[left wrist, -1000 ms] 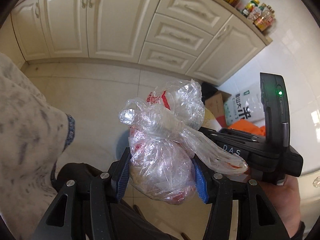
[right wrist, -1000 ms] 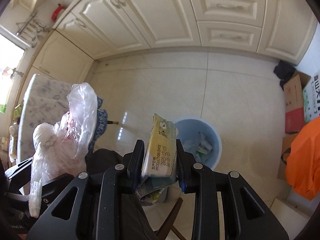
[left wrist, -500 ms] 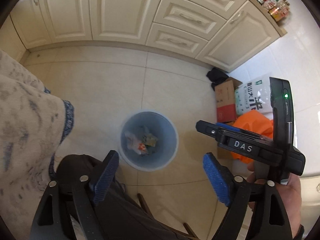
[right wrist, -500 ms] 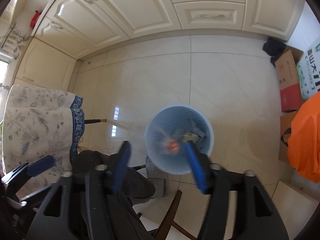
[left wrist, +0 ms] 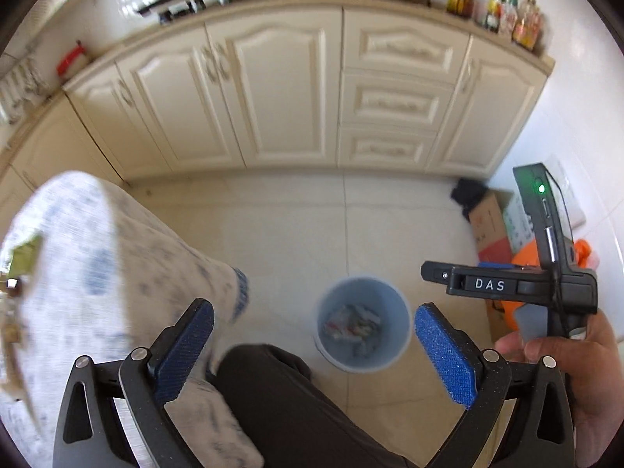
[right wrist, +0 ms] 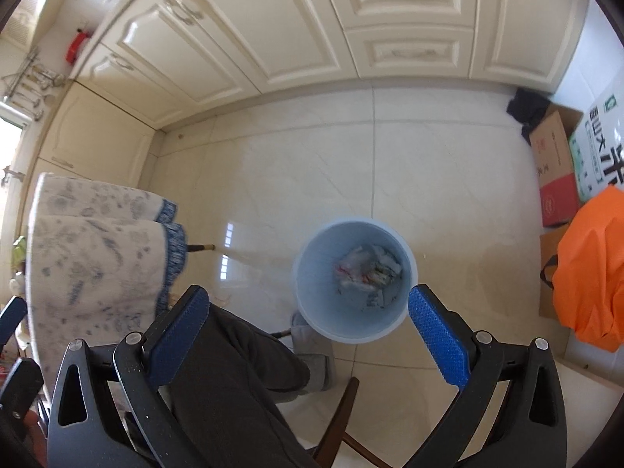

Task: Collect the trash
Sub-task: 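Move both open tools back over the table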

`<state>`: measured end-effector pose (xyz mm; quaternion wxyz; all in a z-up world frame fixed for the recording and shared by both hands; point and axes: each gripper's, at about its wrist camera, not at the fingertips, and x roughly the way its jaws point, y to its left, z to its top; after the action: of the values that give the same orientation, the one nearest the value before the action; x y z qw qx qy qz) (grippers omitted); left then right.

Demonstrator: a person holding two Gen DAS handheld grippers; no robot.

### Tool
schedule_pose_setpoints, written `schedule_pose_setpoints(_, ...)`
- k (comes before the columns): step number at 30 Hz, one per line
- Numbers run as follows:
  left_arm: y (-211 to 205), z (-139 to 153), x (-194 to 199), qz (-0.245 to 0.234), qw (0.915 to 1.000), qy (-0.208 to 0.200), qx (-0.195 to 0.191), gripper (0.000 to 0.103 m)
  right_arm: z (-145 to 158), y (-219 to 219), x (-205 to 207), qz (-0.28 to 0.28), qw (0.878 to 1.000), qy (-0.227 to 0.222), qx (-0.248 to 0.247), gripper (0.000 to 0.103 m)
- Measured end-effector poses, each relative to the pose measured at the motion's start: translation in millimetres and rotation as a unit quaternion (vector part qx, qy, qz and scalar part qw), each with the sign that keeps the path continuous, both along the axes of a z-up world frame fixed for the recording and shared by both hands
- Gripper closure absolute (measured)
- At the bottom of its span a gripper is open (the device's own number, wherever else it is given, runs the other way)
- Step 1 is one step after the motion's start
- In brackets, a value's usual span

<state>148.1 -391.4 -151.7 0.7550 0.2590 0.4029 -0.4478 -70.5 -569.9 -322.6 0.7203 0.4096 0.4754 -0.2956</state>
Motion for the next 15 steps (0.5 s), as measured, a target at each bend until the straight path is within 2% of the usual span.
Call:
schedule_pose_setpoints(5, 51, 35, 1, 0.043, 0.9976, -0.026, -0.048, 0.001, 53, 21, 29, 0.031, 0.998, -0.039, -0.044, 0.000)
schedule_pose_setpoints(8, 97, 53, 5, 0.083, 0.9926, -0.037, -0.080, 0.001, 87, 39, 52, 0.057, 0.994, -0.064, -0.071, 0.000)
schedule_pose_setpoints(11, 142, 70, 7, 0.126, 0.9849, -0.053, -0.106, 0.001, 122, 61, 78, 0.091, 0.986, -0.092, -0.102, 0.000)
schedule_pose_setpoints(15, 199, 90, 8, 0.183, 0.9707, -0.077, -0.136, 0.001, 166, 99, 115, 0.142, 0.971, -0.126, -0.144, 0.000)
